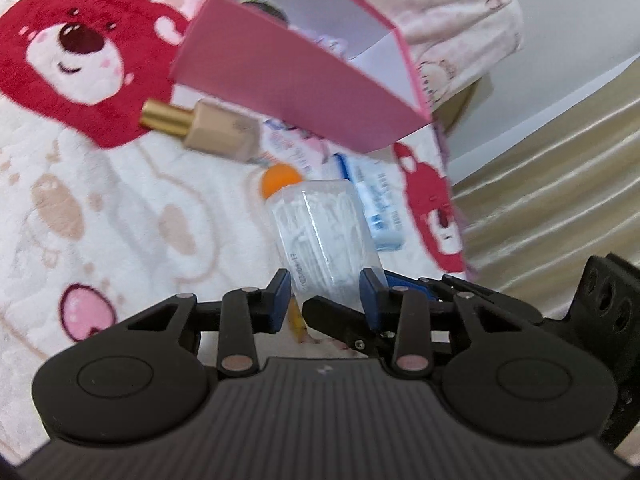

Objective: Organize objects
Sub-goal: 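Carry the clear floss box into the pink box beside the plush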

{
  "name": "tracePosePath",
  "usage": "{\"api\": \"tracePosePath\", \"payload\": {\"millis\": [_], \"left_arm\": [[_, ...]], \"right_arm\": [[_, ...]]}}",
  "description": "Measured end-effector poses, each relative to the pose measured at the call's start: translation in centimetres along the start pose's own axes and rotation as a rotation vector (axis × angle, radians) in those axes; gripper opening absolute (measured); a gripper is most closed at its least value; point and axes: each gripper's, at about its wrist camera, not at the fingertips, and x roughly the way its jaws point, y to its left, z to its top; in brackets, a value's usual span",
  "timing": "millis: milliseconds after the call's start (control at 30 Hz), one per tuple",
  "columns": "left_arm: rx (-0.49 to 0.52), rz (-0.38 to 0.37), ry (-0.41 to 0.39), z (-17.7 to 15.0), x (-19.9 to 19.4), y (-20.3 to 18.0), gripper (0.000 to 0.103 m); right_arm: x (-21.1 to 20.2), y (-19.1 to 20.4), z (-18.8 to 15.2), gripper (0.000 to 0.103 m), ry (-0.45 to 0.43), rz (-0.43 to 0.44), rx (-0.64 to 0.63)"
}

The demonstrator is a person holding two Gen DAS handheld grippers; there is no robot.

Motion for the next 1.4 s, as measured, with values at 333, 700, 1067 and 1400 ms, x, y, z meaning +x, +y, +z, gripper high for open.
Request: {"api": "tracePosePath", "payload": {"millis": [333,700,1067,1400], "left_arm": [[0.065,-0.031,-0.046,7.1,-1.5,-6.2,0.035],[0.073,0.014,-0.085,14.7,2.4,-8.5,0.035],[0.001,0.14,0.103,21.9,11.4,-6.2,0.032],[-0.034,0.176,0.153,22.5,16.2,-3.6,0.032]], "right_arm": [[-4.3,-1.3,7.1,0.065,-0.113,-0.056,-0.027],[-1.7,-5.0,15.7,0.064,-0.023,-0.094,0.0],[6.9,-10.7,20.1,0.064,0.184,-0.102,0.142],[12.0,-12.2,19.5,0.064,0.248,-0.16,0.146]]}}
